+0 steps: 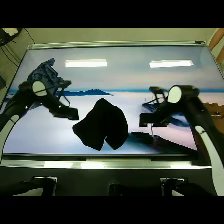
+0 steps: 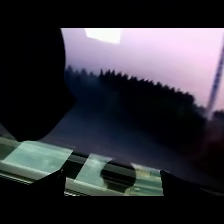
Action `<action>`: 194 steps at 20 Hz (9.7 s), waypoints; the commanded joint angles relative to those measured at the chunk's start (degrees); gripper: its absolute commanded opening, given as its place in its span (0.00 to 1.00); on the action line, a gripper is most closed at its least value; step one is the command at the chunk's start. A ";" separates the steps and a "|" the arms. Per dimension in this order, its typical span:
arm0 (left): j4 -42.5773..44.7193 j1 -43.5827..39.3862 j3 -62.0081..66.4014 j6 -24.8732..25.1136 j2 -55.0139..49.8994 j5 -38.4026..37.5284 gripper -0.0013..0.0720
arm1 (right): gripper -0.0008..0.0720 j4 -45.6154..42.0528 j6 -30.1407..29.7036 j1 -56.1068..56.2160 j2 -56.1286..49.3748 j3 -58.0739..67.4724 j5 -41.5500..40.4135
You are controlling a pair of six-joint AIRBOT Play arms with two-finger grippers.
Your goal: Fold the shirts.
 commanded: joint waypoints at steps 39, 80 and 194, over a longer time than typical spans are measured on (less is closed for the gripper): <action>2.19 15.93 16.74 -10.16 38.29 29.42 0.05 | 0.07 -15.23 2.01 -10.05 42.47 5.33 -36.85; -4.33 14.27 2.49 -3.37 -6.60 4.68 0.90 | 0.88 -1.33 -1.31 -32.81 3.13 -5.97 7.04; -10.49 30.75 -27.65 6.93 4.85 9.84 0.05 | 0.43 22.84 -6.05 -28.48 8.70 -42.36 -15.54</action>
